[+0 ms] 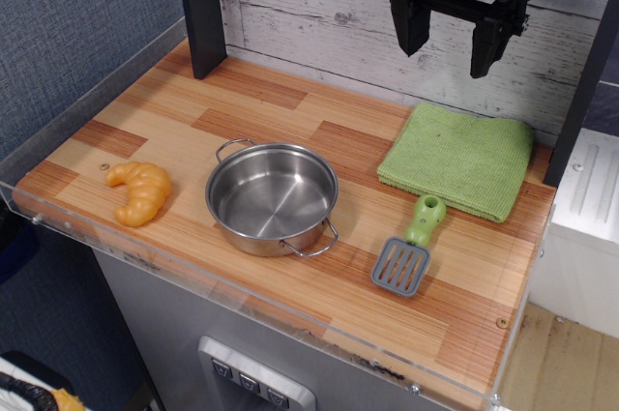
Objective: Place the pot in front of the bread loaf
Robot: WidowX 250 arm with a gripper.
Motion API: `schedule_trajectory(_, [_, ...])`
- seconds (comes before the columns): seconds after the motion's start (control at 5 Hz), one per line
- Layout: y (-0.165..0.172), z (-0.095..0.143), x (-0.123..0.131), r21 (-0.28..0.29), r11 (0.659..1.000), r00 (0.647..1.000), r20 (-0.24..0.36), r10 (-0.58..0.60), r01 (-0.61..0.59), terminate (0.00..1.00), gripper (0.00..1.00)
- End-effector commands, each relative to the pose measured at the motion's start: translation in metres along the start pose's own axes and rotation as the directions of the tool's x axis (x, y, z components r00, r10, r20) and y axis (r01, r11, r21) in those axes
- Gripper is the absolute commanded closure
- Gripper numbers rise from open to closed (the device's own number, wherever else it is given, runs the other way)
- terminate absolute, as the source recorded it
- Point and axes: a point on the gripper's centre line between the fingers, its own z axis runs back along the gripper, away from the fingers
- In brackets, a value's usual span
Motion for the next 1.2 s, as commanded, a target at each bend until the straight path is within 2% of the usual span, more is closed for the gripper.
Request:
schedule_trajectory(0.0, [0.000,0.000,0.000,0.000,1.000,1.000,0.000,0.000,0.000,0.00,0.00])
schedule_trajectory(0.4, [0.003,-0.008,-0.047,0.014,0.971,0.971,0.016,0.240,-0.240,0.00,0.00])
schedule_trajectory(0.6, [0.000,-0.013,-0.068,0.009,0.956,0.956,0.009,0.294,-0.294,0.00,0.00])
schedule_trajectory(0.8, [0.000,-0.018,-0.083,0.027,0.940,0.940,-0.003,0.340,-0.340,0.00,0.00])
schedule_trajectory(1.0, [0.003,-0.029,-0.095,0.027,0.913,0.913,-0.009,0.408,-0.408,0.00,0.00])
